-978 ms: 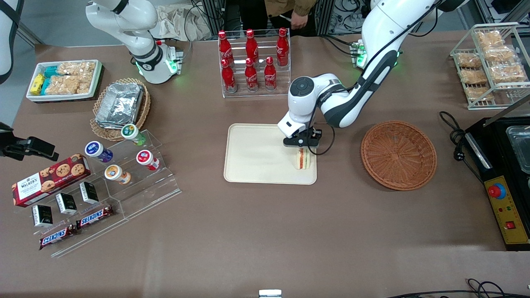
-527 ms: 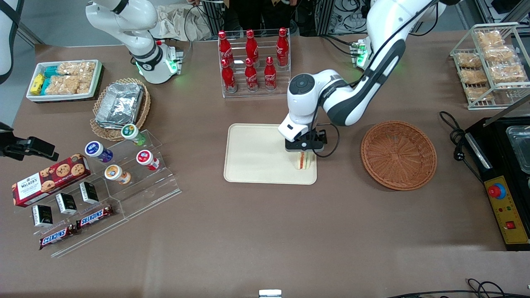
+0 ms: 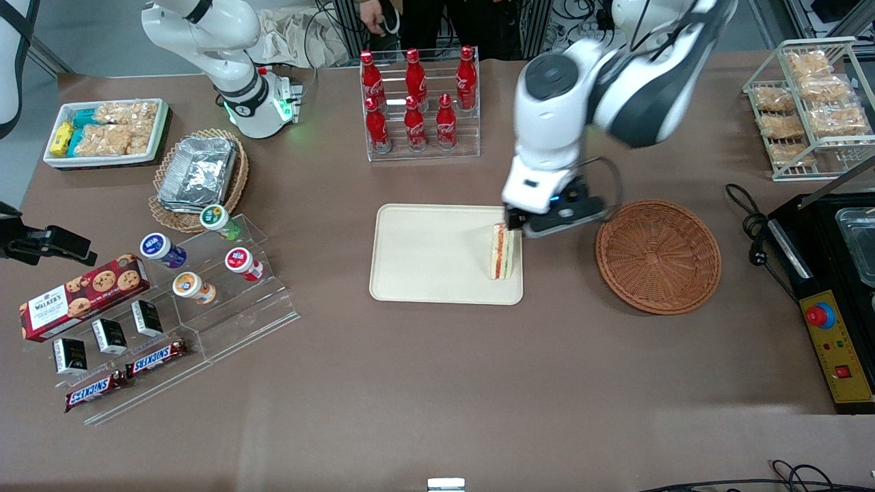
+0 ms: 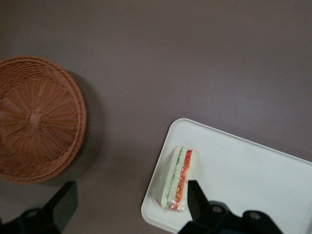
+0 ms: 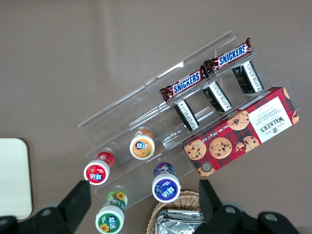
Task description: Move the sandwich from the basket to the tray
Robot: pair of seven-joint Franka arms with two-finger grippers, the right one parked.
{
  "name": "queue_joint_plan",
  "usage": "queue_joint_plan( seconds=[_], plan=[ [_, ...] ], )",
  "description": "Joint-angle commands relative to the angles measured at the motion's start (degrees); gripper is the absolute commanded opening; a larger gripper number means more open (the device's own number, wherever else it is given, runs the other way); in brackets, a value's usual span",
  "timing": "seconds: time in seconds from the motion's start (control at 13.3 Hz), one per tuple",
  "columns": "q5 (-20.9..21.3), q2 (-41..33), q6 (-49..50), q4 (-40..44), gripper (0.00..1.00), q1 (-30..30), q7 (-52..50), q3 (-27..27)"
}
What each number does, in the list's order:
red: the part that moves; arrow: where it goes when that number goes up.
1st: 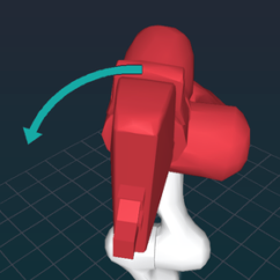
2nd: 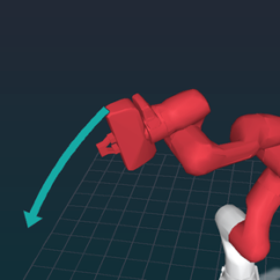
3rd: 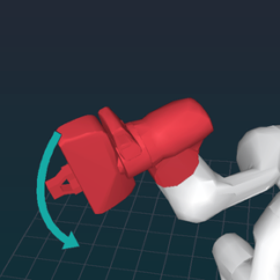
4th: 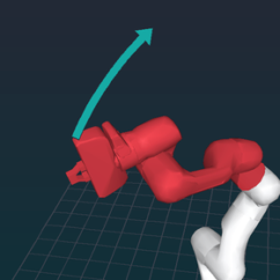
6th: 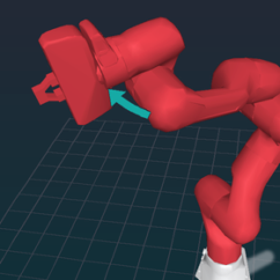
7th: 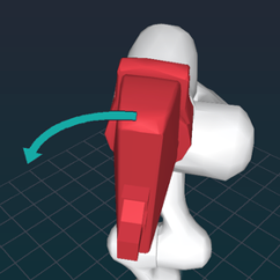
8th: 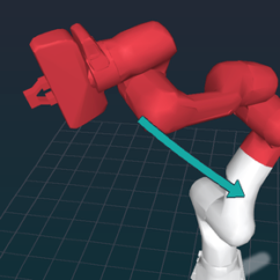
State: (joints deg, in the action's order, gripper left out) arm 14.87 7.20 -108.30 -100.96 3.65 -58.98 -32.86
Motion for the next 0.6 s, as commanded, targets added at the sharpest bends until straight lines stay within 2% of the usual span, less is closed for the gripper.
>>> queue_joint_plan(
  seconds=[0.0,0.15,0.3,0.38,0.53],
  plan=[
    [-5.89,-4.45,8.43,4.36,1.00,0.30,8.75,6.90],
    [-10.02,-9.72,13.79,4.28,1.00,1.00,19.99,13.04],
    [-12.93,-14.12,19.59,4.28,1.00,0.92,35.69,20.16],
    [-13.03,-16.14,23.36,4.19,1.00,0.92,45.52,24.20],
    [-13.03,-16.86,26.03,4.80,1.00,0.74,54.99,29.32]
  ],
)
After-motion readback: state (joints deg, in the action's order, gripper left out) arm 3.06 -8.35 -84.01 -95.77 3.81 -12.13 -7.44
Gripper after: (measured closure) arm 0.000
